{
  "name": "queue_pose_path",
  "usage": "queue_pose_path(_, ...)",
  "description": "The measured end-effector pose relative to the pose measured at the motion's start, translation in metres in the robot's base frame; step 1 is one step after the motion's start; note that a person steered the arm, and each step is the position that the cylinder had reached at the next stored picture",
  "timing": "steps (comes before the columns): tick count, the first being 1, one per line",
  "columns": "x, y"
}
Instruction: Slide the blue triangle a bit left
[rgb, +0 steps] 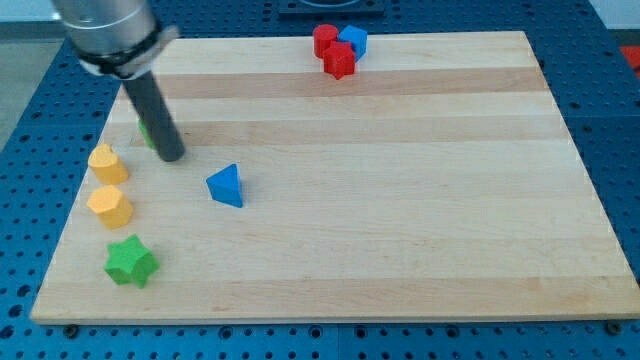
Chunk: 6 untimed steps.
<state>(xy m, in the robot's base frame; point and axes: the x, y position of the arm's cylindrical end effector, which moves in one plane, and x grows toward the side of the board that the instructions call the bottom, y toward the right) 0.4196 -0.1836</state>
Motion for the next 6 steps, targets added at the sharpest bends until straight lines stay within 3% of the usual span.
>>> queue_pose_path(2, 0.003, 0.108)
queue_pose_path(3, 0.030, 0.139)
queue_pose_path(4, 0.064, 0.137)
queue_pose_path(6, 0.067, 0.093)
